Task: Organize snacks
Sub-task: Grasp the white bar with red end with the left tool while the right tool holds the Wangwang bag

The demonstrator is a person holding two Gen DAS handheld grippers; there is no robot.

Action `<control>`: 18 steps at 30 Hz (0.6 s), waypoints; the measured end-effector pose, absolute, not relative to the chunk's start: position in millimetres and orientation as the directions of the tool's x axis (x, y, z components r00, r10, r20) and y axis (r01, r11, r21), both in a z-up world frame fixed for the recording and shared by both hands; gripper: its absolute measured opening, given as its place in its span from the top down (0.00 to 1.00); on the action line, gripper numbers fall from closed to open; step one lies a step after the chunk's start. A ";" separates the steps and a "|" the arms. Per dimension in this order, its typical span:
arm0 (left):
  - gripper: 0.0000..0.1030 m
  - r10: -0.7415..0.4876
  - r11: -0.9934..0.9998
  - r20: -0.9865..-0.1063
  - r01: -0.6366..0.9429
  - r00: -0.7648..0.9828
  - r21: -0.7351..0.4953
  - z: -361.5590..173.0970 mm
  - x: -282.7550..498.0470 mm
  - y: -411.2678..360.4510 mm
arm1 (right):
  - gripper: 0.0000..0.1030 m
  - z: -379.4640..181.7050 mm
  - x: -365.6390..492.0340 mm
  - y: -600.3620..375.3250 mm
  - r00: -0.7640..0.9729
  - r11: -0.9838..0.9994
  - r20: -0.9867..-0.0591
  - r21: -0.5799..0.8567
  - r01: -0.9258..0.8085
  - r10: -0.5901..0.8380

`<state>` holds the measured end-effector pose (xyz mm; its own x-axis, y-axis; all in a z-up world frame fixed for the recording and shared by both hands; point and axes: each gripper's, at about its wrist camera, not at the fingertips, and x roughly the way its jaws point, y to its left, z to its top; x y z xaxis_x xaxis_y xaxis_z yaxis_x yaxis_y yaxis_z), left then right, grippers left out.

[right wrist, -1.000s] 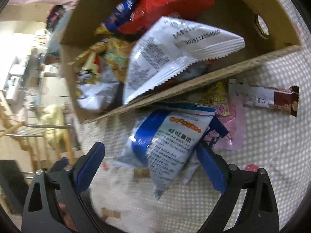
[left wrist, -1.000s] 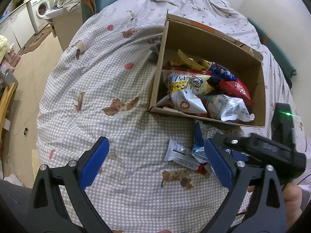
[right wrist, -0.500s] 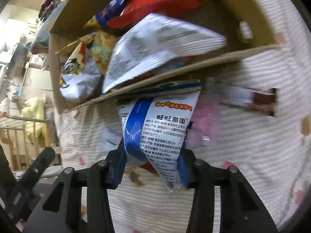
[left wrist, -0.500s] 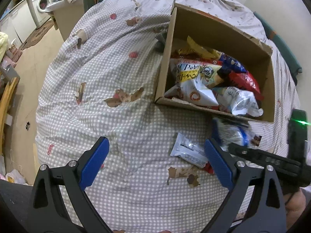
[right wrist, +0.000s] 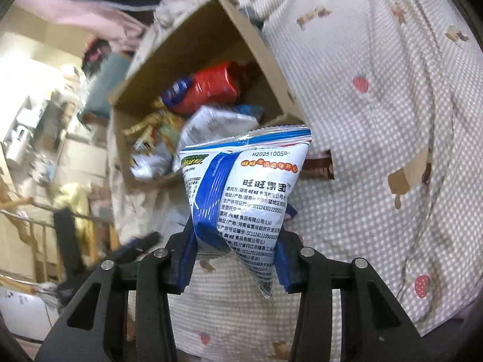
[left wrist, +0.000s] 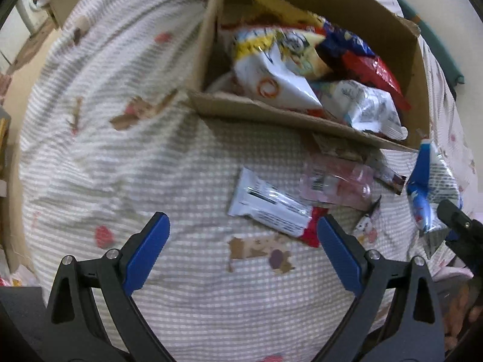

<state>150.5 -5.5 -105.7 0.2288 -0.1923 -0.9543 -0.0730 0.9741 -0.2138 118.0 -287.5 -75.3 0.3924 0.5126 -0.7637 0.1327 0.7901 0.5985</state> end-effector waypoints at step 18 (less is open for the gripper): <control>0.37 -0.091 0.929 -0.988 -0.347 0.125 -0.129 -164.7 167.5 -64.9 | 0.56 -74.5 109.7 -333.2 0.459 0.737 -0.747 0.628 0.248 0.482</control>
